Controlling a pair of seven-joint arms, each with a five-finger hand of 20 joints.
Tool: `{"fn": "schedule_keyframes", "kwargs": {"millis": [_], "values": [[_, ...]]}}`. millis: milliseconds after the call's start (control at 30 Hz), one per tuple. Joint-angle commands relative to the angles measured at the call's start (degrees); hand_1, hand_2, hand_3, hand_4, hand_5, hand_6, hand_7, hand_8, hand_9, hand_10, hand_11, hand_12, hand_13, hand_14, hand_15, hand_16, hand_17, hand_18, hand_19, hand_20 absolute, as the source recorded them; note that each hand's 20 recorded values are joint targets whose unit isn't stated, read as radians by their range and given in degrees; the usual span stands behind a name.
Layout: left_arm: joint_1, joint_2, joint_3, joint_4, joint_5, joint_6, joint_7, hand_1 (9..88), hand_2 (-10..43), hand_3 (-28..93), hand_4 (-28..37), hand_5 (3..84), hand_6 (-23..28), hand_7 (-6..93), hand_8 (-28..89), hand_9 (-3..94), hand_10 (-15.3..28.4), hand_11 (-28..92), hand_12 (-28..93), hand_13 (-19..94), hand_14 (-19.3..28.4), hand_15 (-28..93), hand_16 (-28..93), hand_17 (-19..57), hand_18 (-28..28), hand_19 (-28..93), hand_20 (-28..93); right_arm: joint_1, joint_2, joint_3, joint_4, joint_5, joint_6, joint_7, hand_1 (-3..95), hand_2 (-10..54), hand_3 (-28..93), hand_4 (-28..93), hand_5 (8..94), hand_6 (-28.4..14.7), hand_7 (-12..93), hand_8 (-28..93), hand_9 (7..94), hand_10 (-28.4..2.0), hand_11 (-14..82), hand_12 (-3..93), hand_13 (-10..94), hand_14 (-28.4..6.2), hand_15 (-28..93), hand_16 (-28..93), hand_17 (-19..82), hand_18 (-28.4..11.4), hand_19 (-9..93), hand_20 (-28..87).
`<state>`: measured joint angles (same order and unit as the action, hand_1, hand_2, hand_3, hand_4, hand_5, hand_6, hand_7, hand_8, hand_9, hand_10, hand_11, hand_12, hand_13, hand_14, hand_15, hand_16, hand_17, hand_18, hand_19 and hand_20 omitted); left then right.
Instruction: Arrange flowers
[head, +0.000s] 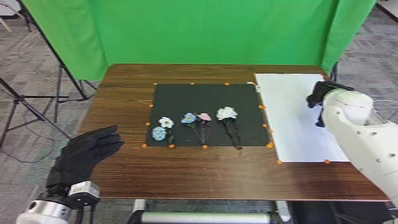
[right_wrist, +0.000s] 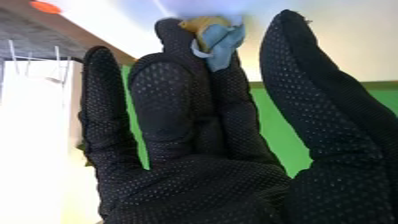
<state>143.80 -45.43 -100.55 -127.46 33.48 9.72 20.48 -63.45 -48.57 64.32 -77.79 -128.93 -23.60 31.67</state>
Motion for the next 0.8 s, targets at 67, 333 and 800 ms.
{"fn": "schedule_keyframes", "kwargs": {"millis": [67, 333, 800], "values": [[0.25, -1.02, 0.09, 0.11, 0.42, -0.82, -0.62, 27.5, 3.5, 83, -16.0, 45.9, 13.1, 19.5, -10, 41.0, 22.7, 37, 11, 28, 28.4, 64, -14, -8.8, 22.8, 58, 11, -5.7, 0.67, 3.65, -1.17, -2.99, 1.68, -0.9, 44.8, -9.5, 83, -28, 61.7, -0.8, 31, -6, 70.6, -8.3, 21.1, 22.8, 69, -4.1, 80, 17, 29, -16.6, 81, 10], [0.21, -1.35, 0.15, 0.08, 0.49, -0.79, -0.84, 27.5, 3.5, 83, -16.0, 45.9, 13.2, 19.4, -10, 41.0, 22.8, 37, 11, 28, 28.4, 64, -14, -8.8, 22.8, 58, 11, 0.23, 1.16, -10.01, -0.94, 3.1, 6.34, 7.99, 52.8, -9.5, 77, -28, 65.5, 0.5, 44, -4, 80.4, -5.0, 15.0, 34.4, 74, -2.3, 79, 20, 32, -15.7, 83, 9], [0.87, -1.46, -0.51, -0.26, 0.53, -0.6, -1.12, 27.5, 3.5, 83, -15.9, 45.9, 13.1, 19.4, -10, 41.0, 22.7, 37, 11, 28, 28.4, 64, -14, -8.8, 22.8, 58, 11, 1.03, 2.63, -10.58, -1.86, 1.56, 11.14, 5.7, 55.5, -9.5, 77, -28, 72.7, 2.2, 44, -2, 87.4, -3.3, 15.7, 37.0, 80, -0.8, 77, 20, 36, -15.8, 84, 9]]}}
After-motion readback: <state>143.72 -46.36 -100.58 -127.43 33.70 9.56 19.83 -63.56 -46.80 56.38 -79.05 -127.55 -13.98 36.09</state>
